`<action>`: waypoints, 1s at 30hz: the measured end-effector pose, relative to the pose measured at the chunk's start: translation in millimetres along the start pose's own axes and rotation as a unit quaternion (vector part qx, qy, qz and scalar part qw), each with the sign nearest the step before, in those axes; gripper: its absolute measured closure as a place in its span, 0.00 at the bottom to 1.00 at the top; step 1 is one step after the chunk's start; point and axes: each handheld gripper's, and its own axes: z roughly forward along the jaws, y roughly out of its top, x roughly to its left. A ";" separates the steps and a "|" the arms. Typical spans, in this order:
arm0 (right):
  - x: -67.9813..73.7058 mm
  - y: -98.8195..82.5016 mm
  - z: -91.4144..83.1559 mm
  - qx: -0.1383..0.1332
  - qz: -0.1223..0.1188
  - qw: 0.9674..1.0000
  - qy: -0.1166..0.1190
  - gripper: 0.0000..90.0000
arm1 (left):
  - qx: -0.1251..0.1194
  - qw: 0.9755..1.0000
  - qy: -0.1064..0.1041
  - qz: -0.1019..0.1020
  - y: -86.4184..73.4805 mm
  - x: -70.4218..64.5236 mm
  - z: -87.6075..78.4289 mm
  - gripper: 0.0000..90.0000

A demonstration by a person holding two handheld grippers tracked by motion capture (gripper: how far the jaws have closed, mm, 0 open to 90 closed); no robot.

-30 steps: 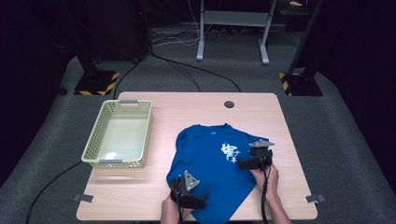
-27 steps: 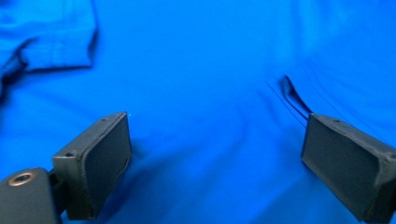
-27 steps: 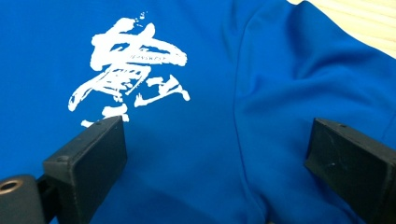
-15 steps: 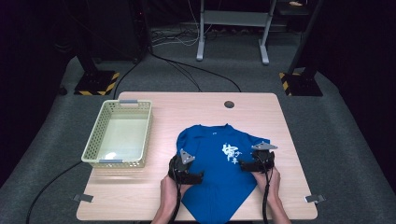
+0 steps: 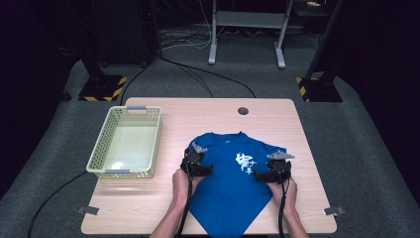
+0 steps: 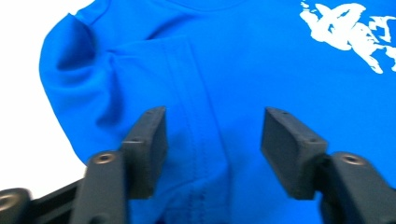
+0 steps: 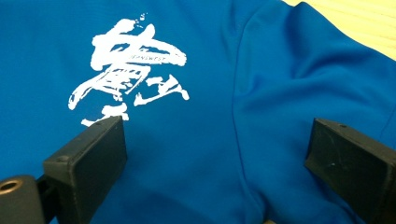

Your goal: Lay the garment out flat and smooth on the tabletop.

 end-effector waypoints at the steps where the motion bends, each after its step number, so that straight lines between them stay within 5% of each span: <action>1: 0.0 0.1 0.1 0.000 0.000 1.000 0.000 0.04 | 0.003 1.000 0.001 0.002 0.0 0.9 1.4 0.50; 4: -0.2 0.3 0.3 0.000 0.000 1.000 0.000 0.04 | 0.017 1.000 0.001 0.005 -1.8 2.4 7.9 0.59; 16: -0.8 0.7 0.6 0.001 0.002 1.000 -0.001 0.05 | 0.002 1.000 0.016 0.016 -4.4 9.6 9.0 0.93; 30: -3.8 1.0 0.5 0.002 0.008 1.000 -0.009 0.04 | -0.042 0.997 0.057 -0.018 -9.4 36.6 -6.5 0.95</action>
